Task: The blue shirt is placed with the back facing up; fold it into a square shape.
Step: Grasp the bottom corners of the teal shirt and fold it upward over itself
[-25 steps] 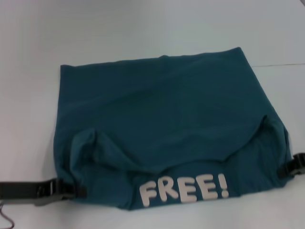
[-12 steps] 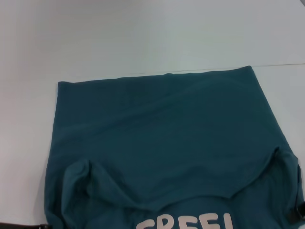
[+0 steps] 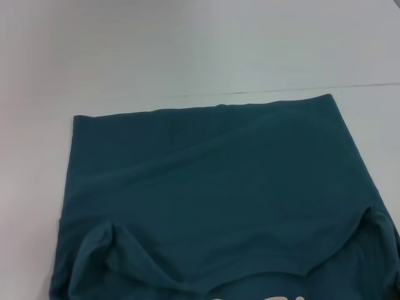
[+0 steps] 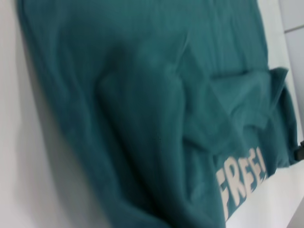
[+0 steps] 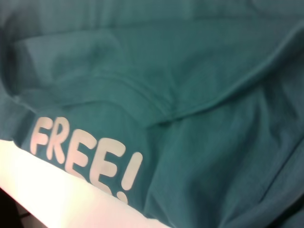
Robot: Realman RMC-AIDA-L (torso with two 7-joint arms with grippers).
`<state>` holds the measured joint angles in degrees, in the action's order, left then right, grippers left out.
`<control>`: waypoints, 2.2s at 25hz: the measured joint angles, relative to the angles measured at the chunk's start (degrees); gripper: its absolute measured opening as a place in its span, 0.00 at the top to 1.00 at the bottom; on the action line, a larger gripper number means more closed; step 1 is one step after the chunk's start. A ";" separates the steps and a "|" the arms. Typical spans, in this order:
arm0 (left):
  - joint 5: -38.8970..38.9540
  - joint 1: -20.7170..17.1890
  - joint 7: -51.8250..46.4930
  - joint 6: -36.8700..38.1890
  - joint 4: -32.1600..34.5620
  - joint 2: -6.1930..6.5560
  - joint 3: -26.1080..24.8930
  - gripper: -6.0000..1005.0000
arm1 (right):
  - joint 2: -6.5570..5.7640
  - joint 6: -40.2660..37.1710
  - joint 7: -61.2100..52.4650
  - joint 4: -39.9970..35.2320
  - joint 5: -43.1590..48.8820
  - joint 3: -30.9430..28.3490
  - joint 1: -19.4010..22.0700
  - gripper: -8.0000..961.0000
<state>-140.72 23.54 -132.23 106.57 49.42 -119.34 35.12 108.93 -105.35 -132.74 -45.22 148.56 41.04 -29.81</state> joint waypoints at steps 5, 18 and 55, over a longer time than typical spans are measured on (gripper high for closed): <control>0.07 2.99 -0.13 1.85 -0.17 1.95 -4.69 0.98 | -0.82 -2.75 3.18 -0.13 -0.63 -8.64 -2.75 0.95; 0.30 10.42 -10.30 1.80 -0.15 5.17 -8.18 0.98 | -1.49 2.36 1.29 -3.23 -1.64 -18.79 -5.51 0.95; 9.62 19.12 -17.29 -24.81 -3.06 5.72 -5.67 0.98 | 0.90 34.31 -1.80 3.92 -24.76 -16.44 -6.19 0.95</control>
<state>-131.10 42.66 -149.53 81.76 46.35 -113.62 29.46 109.84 -71.05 -134.53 -41.30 123.80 24.60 -36.00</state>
